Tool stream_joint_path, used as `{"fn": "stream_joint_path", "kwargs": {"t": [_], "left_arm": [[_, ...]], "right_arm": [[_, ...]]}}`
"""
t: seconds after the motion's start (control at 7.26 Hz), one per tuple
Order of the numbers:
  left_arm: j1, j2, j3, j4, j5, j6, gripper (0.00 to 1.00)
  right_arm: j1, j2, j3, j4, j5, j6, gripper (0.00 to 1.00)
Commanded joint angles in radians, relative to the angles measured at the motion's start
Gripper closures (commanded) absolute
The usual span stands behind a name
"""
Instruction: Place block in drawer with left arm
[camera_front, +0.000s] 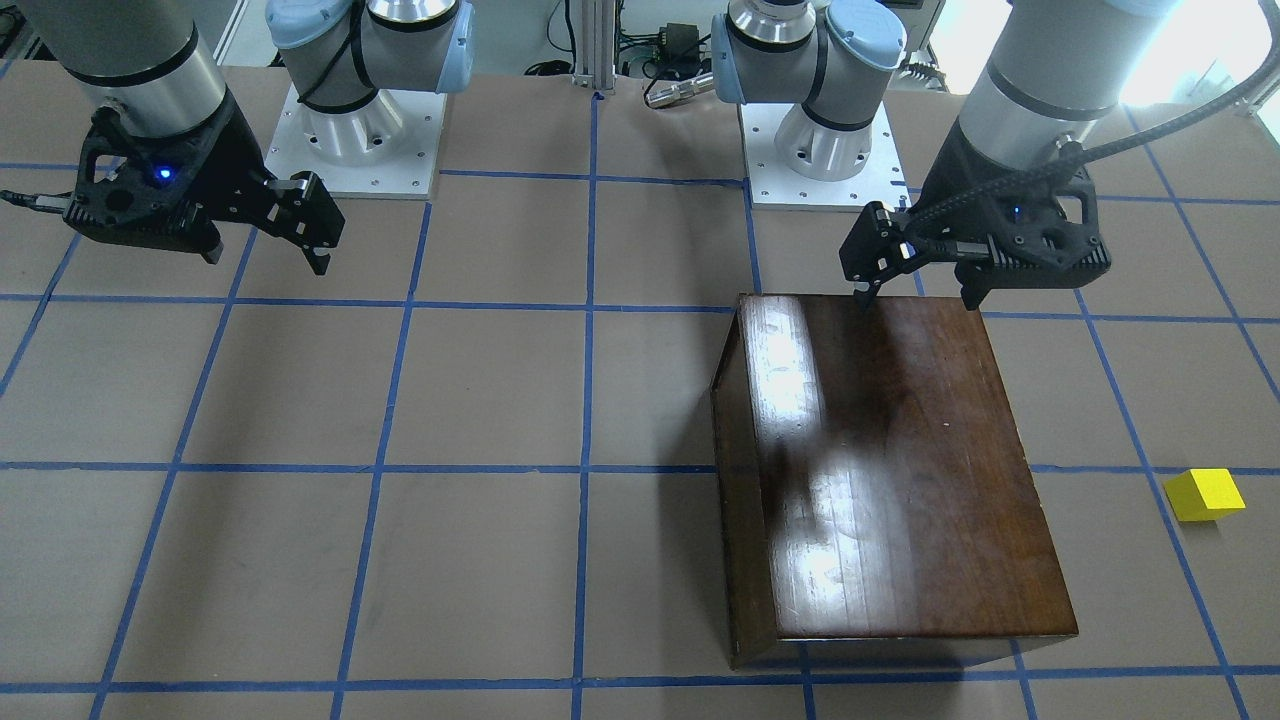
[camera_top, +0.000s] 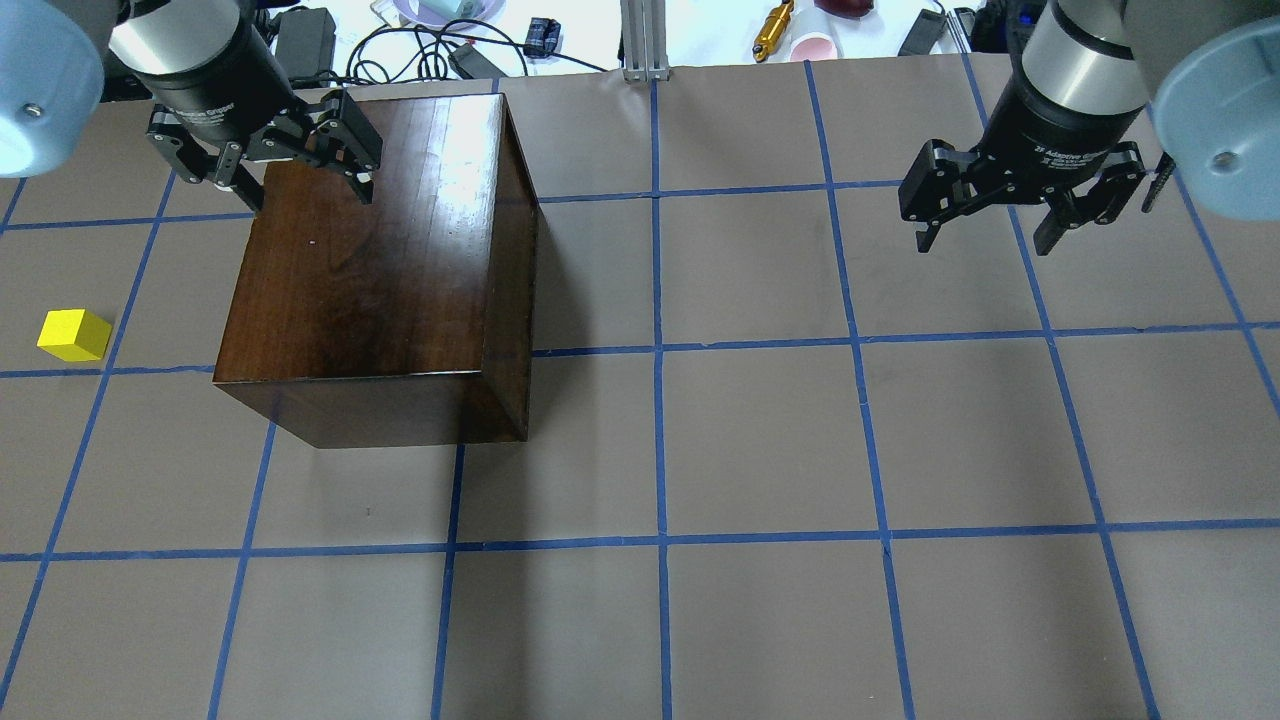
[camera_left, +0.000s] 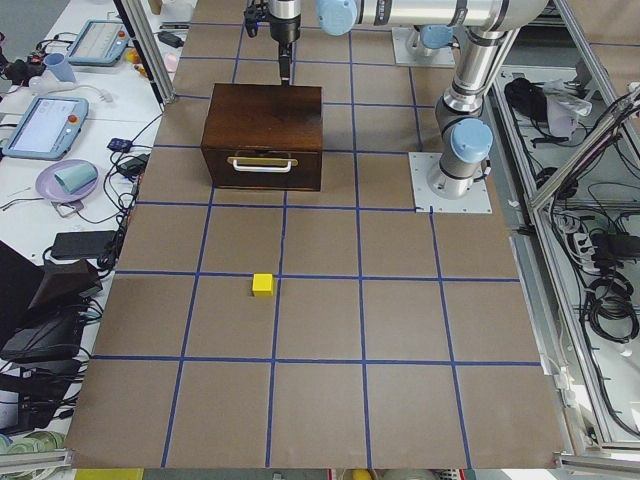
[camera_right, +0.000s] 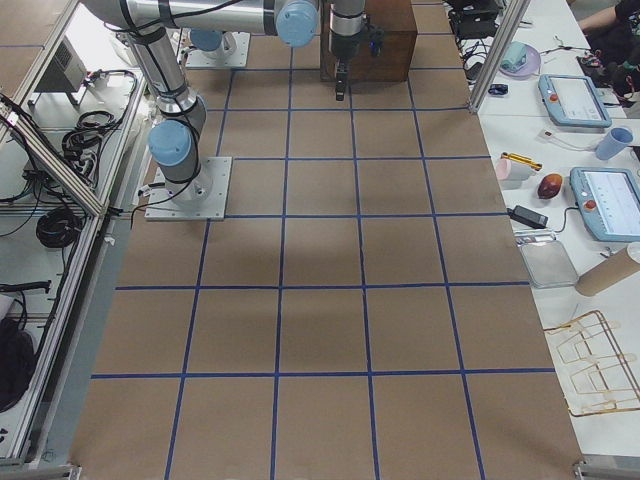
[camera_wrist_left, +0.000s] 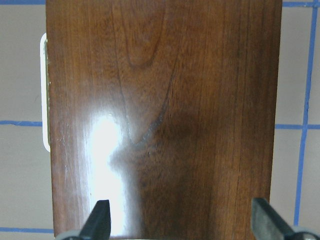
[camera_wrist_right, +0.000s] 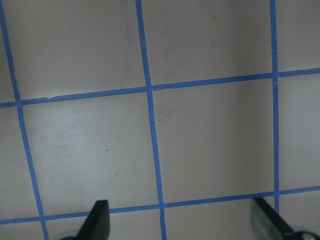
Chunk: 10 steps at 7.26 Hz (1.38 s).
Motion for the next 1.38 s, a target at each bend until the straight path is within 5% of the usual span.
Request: {"fn": "stream_joint_path", "kwargs": {"t": [0.0,1.24], "left_arm": [[0.002,-0.002,0.002,0.011,-0.023,-0.007,0.00],[0.002,0.017,-0.001,0.010,-0.021,-0.010,0.00]], "right_arm": [[0.000,0.000,0.000,0.000,0.000,0.000,0.00],[0.000,0.000,0.000,0.000,0.000,0.000,0.00]]}}
